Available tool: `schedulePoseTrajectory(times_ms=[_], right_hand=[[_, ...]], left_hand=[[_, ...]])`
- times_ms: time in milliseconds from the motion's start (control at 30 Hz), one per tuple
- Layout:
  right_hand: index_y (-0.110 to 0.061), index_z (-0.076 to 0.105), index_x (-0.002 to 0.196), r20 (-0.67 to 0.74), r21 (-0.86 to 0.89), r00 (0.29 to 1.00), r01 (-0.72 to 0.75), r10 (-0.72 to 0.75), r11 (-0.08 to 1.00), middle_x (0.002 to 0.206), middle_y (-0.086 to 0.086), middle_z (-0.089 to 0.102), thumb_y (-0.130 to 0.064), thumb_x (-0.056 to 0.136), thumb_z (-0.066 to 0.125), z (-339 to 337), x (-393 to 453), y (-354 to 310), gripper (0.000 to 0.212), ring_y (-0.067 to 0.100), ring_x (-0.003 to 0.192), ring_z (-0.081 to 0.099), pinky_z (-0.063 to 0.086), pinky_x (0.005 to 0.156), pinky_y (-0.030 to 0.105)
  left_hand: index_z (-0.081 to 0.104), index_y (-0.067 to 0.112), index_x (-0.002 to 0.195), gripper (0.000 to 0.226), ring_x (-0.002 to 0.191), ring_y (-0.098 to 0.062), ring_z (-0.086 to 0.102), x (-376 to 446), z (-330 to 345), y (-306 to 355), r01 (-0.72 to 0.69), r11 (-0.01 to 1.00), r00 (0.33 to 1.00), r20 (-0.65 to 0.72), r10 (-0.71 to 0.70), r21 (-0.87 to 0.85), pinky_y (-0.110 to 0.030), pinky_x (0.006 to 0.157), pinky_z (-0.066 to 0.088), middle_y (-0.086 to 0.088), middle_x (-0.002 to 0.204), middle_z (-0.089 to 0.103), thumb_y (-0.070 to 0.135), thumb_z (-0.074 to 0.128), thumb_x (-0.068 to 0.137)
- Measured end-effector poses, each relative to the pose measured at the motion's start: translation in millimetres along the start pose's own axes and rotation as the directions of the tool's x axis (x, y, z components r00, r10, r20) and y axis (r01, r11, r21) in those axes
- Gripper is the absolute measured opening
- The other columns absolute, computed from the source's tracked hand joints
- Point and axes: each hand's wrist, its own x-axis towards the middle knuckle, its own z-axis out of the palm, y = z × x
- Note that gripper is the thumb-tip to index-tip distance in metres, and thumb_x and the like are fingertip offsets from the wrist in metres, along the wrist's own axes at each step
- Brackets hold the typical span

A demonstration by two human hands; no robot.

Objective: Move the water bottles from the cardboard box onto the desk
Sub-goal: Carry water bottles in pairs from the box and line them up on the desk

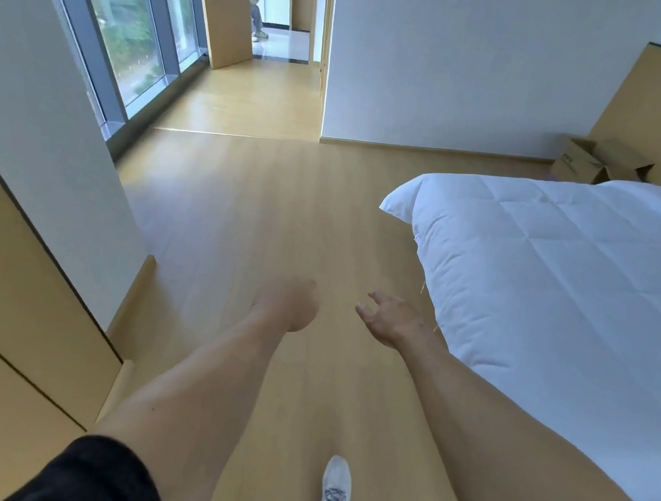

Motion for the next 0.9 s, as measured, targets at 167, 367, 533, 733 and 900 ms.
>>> schedulePoseTrajectory(times_ms=[167, 367, 533, 733, 900], right_hand=[[-0.028, 0.038, 0.150, -0.080, -0.099, 0.995, 0.059, -0.067, 0.993, 0.152, 0.003, 0.046, -0.057, 0.101, 0.031, -34.1, 101.2, -7.3, 0.057, 0.026, 0.139, 0.041, 0.037, 0.109, 0.042], [-0.031, 0.036, 0.152, -0.059, -0.161, 0.992, 0.104, -0.114, 0.981, 0.153, 0.004, 0.044, -0.061, 0.100, 0.028, -80.4, 213.1, -3.6, 0.060, 0.026, 0.141, 0.038, 0.033, 0.112, 0.045], [-0.032, 0.032, 0.154, 0.010, -0.195, 0.996, 0.091, -0.091, 0.977, 0.155, 0.003, 0.041, -0.063, 0.099, 0.029, -105.5, 284.5, 0.4, 0.063, 0.026, 0.142, 0.036, 0.032, 0.112, 0.045], [-0.032, 0.033, 0.153, 0.042, -0.131, 0.998, 0.041, -0.036, 0.991, 0.156, 0.002, 0.040, -0.061, 0.099, 0.031, -132.8, 364.9, 8.6, 0.062, 0.026, 0.143, 0.036, 0.033, 0.112, 0.045], [-0.034, 0.026, 0.157, 0.058, -0.140, 0.998, -0.019, 0.027, 0.990, 0.160, 0.001, 0.035, -0.062, 0.099, 0.031, -153.3, 440.2, 8.2, 0.064, 0.026, 0.145, 0.034, 0.031, 0.113, 0.043]], left_hand=[[0.033, 0.029, 0.154, 0.052, 0.143, -0.029, 0.036, 95.0, -38.4, -0.6, 0.028, 0.999, 0.999, -0.030, -0.028, 0.023, -0.043, 0.115, 0.030, -0.004, 0.157, 0.038, 0.038, 0.038, 0.103], [0.029, 0.031, 0.156, 0.054, 0.146, -0.028, 0.032, 200.2, -86.5, 7.7, 0.056, 0.996, 0.998, -0.021, -0.055, 0.066, -0.042, 0.118, 0.027, -0.002, 0.160, 0.033, 0.040, 0.038, 0.103], [0.029, 0.032, 0.156, 0.055, 0.146, -0.028, 0.033, 272.9, -103.7, 14.0, 0.074, 0.995, 0.997, -0.009, -0.073, 0.068, -0.042, 0.118, 0.027, -0.001, 0.160, 0.033, 0.042, 0.038, 0.103], [0.031, 0.032, 0.155, 0.054, 0.145, -0.029, 0.034, 364.5, -122.8, 18.3, 0.055, 0.996, 0.998, 0.000, -0.056, 0.070, -0.043, 0.118, 0.028, -0.002, 0.159, 0.035, 0.041, 0.038, 0.103], [0.031, 0.032, 0.155, 0.053, 0.144, -0.029, 0.035, 454.5, -136.0, 14.5, 0.007, 0.998, 1.000, 0.015, -0.007, 0.063, -0.043, 0.117, 0.029, -0.003, 0.158, 0.036, 0.039, 0.038, 0.102]])
